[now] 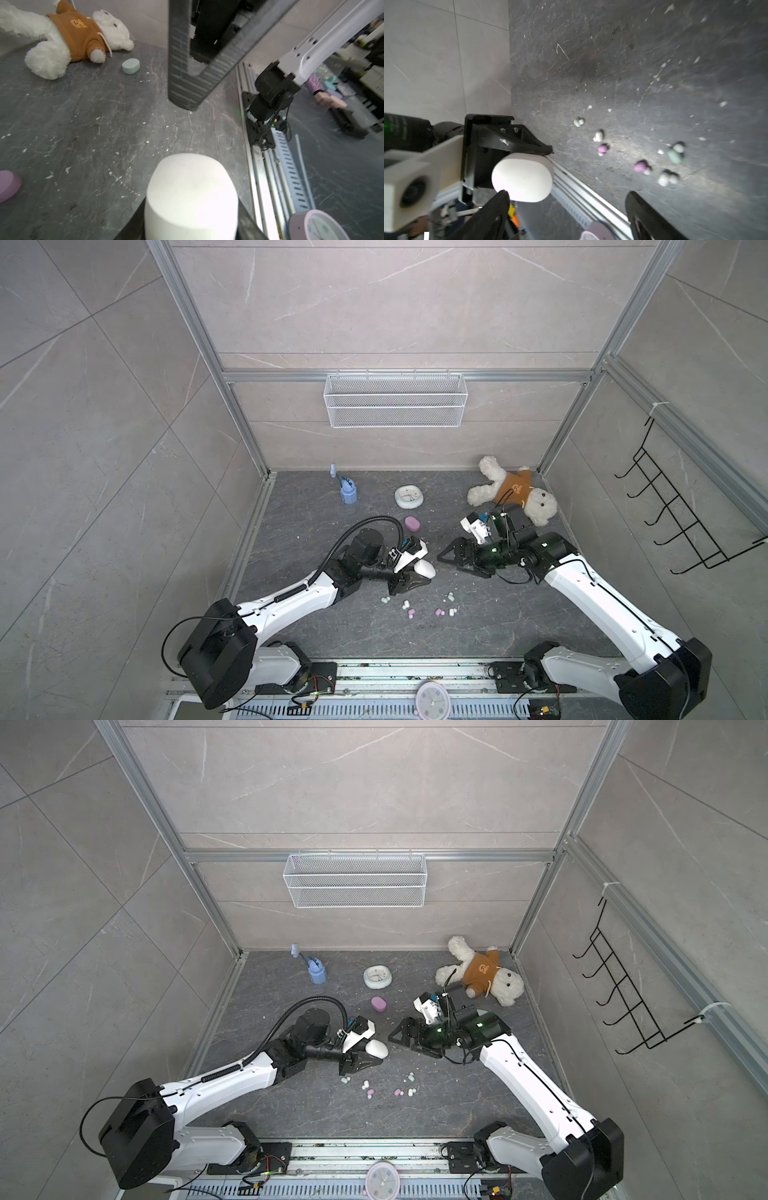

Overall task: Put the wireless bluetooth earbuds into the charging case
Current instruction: 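Pull the right gripper away to swing the case lid open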

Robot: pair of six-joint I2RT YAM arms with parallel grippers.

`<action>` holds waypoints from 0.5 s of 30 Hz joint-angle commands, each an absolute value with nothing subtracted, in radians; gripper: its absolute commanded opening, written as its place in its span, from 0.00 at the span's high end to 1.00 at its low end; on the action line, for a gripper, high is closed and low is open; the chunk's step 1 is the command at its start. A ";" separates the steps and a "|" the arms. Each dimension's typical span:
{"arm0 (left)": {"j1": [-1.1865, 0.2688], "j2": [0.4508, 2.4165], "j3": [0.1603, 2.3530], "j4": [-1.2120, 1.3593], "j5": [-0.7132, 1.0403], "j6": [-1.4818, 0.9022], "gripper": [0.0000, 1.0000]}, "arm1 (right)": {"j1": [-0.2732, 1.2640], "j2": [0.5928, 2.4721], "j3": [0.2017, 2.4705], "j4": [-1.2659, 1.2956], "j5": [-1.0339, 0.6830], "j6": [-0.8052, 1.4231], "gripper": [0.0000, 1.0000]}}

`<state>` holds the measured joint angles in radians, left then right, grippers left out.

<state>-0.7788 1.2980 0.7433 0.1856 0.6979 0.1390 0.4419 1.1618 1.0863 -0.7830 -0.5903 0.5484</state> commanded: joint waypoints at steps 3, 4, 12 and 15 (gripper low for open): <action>-0.776 1.261 0.733 0.377 0.833 -0.018 0.72 | 0.485 1.060 1.223 -0.968 -0.453 0.177 0.10; -0.775 1.262 0.731 0.392 0.844 -0.028 0.72 | 0.506 1.050 1.240 -0.979 -0.434 0.137 0.10; -0.775 1.297 0.750 0.492 0.947 -0.109 0.72 | 0.686 1.074 1.331 -1.040 -0.258 0.002 0.07; -0.775 1.293 0.751 0.497 0.958 -0.115 0.72 | 0.749 1.115 1.356 -1.043 -0.197 -0.001 0.07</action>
<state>-0.7792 1.2968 0.7284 0.4194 0.8932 -0.0788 0.7059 1.0779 1.3201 -0.9970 -0.2996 0.0578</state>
